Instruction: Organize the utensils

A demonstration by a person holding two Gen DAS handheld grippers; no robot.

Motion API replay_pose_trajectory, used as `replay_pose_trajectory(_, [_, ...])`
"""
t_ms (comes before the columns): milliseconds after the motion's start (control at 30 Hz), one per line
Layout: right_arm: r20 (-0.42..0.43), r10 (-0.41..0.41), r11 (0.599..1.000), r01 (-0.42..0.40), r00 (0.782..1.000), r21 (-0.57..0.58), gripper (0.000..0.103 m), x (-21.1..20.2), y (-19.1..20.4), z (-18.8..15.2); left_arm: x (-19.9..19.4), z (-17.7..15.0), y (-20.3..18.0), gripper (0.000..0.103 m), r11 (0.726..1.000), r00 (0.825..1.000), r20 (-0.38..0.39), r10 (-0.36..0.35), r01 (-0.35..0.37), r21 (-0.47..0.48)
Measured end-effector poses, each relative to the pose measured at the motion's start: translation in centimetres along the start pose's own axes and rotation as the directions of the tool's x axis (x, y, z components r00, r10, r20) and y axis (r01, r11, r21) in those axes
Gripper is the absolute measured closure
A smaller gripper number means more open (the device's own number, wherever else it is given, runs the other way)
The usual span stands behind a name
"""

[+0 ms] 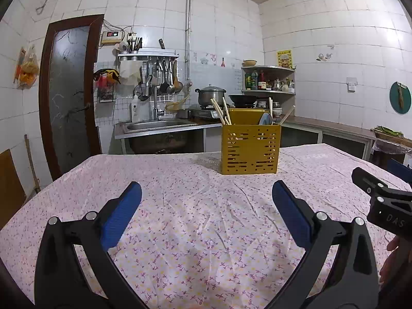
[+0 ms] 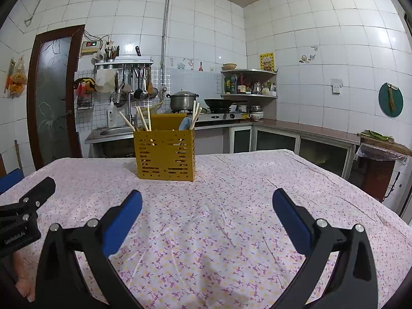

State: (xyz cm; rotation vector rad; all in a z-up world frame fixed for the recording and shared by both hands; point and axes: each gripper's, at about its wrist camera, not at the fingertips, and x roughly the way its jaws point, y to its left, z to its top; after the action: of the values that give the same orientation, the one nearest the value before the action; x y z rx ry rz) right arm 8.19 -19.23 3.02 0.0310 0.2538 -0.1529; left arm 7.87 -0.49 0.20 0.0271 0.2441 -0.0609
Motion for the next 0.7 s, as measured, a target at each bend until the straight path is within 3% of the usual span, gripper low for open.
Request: replay_pose_trajectory(700, [0.009, 0.004, 1.0, -0.003, 1.0, -0.014, 0.004, -0.27, 0.17, 0.02, -0.18, 0.05, -0.39, 0.005, 1.0, 1.0, -0.015, 0.004, -0.004, 0.006])
